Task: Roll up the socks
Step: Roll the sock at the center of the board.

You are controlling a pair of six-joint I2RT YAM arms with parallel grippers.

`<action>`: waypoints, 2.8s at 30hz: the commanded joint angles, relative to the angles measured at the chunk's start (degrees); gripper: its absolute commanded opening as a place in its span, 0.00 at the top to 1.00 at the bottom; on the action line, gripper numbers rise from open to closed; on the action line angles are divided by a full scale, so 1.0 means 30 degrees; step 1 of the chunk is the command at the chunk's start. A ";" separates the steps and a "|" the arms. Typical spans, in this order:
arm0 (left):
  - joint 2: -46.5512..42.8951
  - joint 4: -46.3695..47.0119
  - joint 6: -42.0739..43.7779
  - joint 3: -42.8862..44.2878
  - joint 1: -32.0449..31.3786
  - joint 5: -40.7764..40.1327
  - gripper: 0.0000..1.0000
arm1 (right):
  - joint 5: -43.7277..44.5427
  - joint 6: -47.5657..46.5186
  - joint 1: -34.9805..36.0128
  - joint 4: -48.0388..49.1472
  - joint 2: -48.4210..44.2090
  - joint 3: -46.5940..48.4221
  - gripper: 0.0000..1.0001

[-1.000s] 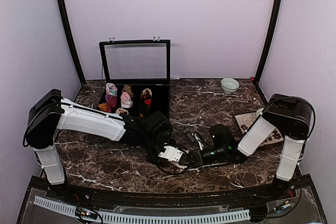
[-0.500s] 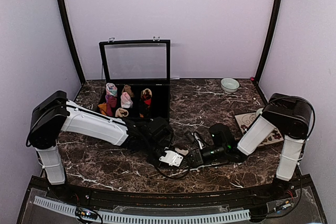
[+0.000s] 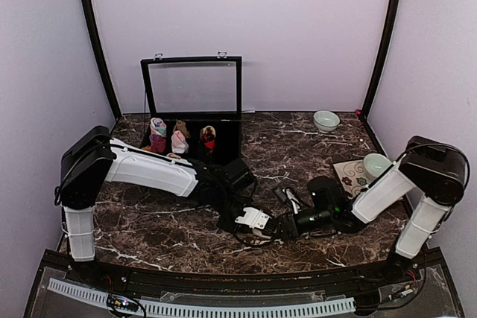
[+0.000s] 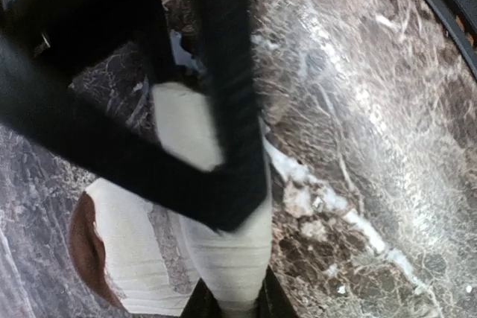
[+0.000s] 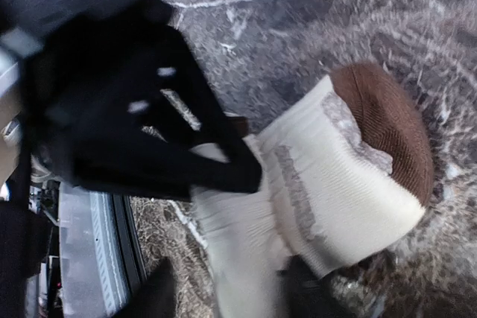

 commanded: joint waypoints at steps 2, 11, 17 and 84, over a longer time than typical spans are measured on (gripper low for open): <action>0.2294 -0.6839 -0.0803 0.2521 0.1115 0.3689 0.88 | 0.3494 -0.2303 0.0247 -0.3496 -0.2327 -0.1570 0.01; 0.4531 -1.0082 -0.0984 0.4931 0.1605 0.5334 0.81 | 1.0381 -0.1917 0.3304 -0.3908 -0.8188 -0.4309 0.01; 0.5851 -1.1460 -0.1184 0.6469 0.1846 0.5769 0.81 | 1.7384 -0.0478 0.5762 -0.8170 -1.3145 -0.4472 0.01; 0.2401 -0.8417 -0.3887 0.4621 0.3675 0.5397 0.01 | 0.9951 -1.1262 0.4913 -0.2254 0.0226 -0.0366 1.00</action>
